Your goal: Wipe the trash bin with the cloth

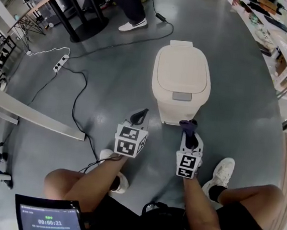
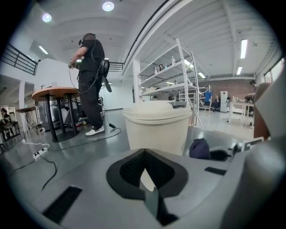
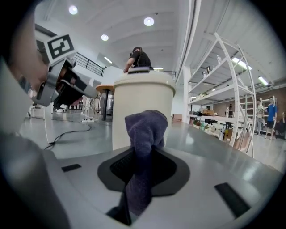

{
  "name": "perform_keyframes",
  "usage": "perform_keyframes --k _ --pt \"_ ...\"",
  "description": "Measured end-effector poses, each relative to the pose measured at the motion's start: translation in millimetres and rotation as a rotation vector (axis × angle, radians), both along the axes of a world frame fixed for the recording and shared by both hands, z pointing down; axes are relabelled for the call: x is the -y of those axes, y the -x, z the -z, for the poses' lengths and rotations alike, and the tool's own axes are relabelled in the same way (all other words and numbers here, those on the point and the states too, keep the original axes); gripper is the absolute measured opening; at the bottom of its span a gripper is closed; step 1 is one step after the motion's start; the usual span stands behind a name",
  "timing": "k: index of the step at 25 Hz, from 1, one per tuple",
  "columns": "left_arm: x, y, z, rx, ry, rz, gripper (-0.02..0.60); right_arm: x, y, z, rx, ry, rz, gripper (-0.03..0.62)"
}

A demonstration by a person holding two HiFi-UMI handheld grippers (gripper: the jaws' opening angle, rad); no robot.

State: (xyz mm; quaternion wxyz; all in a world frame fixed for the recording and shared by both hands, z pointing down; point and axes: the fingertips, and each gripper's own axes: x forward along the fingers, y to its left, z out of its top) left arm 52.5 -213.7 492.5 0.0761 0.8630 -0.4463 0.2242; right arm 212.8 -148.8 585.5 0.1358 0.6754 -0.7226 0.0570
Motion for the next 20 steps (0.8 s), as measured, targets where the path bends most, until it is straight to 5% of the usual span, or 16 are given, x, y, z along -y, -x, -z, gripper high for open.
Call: perform_keyframes --k 5,10,16,20 --pt "-2.7 -0.1 40.9 0.026 -0.083 0.003 0.0 1.4 -26.3 56.2 0.078 -0.089 -0.046 0.08" --pt "-21.4 -47.8 88.8 -0.01 -0.117 -0.05 0.0 13.0 -57.5 104.5 0.234 -0.103 -0.013 0.08" --pt "-22.9 -99.0 147.0 -0.048 -0.117 -0.103 0.0 33.2 -92.2 143.3 0.513 0.03 0.012 0.08" --pt "-7.1 -139.7 169.7 -0.025 -0.122 -0.171 0.0 51.1 -109.5 149.6 0.561 0.165 0.081 0.08"
